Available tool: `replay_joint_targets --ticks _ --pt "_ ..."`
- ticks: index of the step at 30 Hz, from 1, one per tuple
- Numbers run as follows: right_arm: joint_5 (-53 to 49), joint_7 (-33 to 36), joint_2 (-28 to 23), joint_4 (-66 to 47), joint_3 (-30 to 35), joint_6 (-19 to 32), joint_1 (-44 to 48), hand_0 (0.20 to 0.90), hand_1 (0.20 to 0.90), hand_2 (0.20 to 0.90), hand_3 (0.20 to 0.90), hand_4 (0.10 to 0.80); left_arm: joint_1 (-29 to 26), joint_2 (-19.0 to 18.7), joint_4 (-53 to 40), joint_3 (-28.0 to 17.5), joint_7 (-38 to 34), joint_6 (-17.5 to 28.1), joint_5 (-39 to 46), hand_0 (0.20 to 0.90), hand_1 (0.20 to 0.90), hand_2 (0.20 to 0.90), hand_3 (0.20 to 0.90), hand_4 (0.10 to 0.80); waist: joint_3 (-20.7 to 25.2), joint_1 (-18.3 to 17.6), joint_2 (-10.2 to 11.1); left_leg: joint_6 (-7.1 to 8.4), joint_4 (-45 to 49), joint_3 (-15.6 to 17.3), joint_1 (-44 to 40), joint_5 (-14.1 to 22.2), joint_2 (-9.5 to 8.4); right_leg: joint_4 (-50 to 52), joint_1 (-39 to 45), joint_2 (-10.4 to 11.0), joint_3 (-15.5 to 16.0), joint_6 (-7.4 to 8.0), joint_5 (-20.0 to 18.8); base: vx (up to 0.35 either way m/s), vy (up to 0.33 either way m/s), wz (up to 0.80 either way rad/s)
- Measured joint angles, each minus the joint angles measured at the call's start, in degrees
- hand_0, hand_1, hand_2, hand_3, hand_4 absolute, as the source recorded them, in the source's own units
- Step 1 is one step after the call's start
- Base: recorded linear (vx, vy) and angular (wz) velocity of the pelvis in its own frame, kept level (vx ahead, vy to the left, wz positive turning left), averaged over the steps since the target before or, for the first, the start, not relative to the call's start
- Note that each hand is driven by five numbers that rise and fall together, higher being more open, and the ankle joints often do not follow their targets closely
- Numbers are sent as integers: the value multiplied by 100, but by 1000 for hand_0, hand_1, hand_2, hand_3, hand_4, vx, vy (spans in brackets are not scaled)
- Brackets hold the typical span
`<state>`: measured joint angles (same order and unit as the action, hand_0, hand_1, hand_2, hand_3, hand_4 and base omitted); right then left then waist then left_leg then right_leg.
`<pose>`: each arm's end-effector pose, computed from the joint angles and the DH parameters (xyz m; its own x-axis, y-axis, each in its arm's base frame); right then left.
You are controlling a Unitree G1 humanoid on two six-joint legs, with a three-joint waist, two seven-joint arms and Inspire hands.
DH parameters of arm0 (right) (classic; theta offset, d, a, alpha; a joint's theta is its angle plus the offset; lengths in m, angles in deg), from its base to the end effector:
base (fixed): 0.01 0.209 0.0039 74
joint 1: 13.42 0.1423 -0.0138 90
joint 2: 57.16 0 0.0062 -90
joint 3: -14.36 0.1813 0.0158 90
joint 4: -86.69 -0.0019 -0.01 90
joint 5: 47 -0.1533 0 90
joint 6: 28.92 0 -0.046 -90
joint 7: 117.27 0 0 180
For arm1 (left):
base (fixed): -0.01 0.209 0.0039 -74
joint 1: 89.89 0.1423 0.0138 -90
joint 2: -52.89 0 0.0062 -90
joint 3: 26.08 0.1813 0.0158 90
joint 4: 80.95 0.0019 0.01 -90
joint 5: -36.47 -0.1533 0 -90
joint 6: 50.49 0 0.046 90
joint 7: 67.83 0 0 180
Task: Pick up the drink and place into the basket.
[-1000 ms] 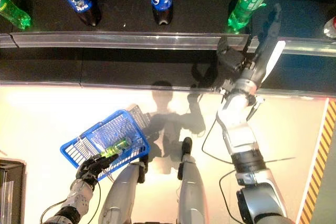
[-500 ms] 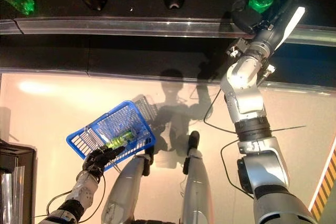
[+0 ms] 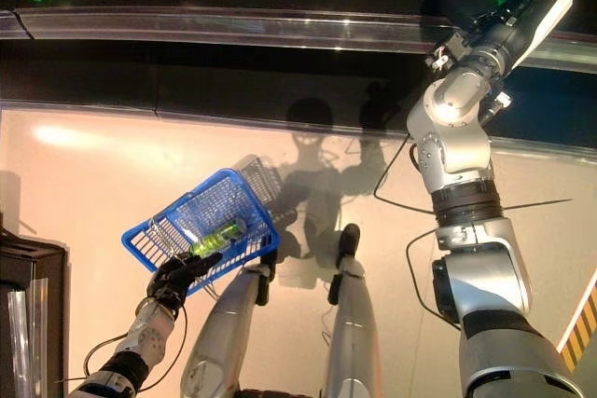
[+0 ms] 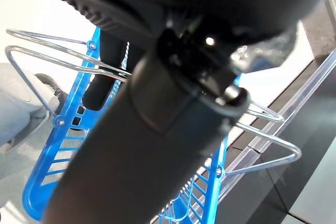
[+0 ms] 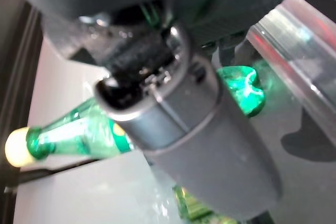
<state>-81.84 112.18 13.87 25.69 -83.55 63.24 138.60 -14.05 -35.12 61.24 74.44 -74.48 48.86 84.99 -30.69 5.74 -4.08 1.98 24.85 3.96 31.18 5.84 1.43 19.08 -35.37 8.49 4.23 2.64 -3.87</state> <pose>0.3458 -0.2034 0.2958 0.6107 -0.6880 0.3920 0.5639 0.7254 0.3947 0.2194 0.2008 -0.0573 0.8099 0.2139 -0.5461 -0.4248 0.8560 -0.2948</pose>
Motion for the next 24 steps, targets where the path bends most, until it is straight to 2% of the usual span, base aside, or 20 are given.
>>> replay_joint_targets --ticks 7,13,15,16,19,24 --pt "-777 -87 -103 -1 6 379 56 900 900 900 900 800 1 -15 -45 20 9 -31 16 300 300 300 200 100 0 26 0 -4 -11 -6 1 -4 -18 -1 -1 18 -1 -10 7 0 0 0" --pt "-857 -96 -138 211 -10 395 378 900 900 900 900 800 1 -37 -62 12 71 -50 23 300 300 300 200 100 -1 31 -2 -10 -94 -6 32 -50 -75 8 -74 52 -1 4 -2 0 0 0" --pt "-860 -99 -169 330 -13 377 546 484 484 484 414 314 2 -45 -78 10 96 -55 23 300 300 300 200 100 -1 42 -2 -10 -95 -8 46 -50 -83 23 -98 53 8 6 0 0 0 0" --pt "-868 -99 -206 348 -15 365 589 300 300 300 200 100 3 -47 -101 11 100 -61 23 300 300 300 200 100 -1 46 -2 -10 -95 -9 50 -50 -87 27 -102 57 10 11 3 0 0 0" --pt "-921 -116 -382 367 -18 318 637 300 300 300 200 100 3 -53 -120 18 123 -68 23 300 300 300 200 100 -1 56 -1 -15 -88 -17 67 -52 -108 62 -128 77 15 17 8 -4 -4 1" --pt "-1096 -196 -399 524 -115 270 638 300 300 300 200 100 6 -54 -144 22 127 -64 28 300 300 300 200 100 -1 58 -1 -23 -76 -16 84 -58 -116 79 -144 86 14 17 8 0 0 0"
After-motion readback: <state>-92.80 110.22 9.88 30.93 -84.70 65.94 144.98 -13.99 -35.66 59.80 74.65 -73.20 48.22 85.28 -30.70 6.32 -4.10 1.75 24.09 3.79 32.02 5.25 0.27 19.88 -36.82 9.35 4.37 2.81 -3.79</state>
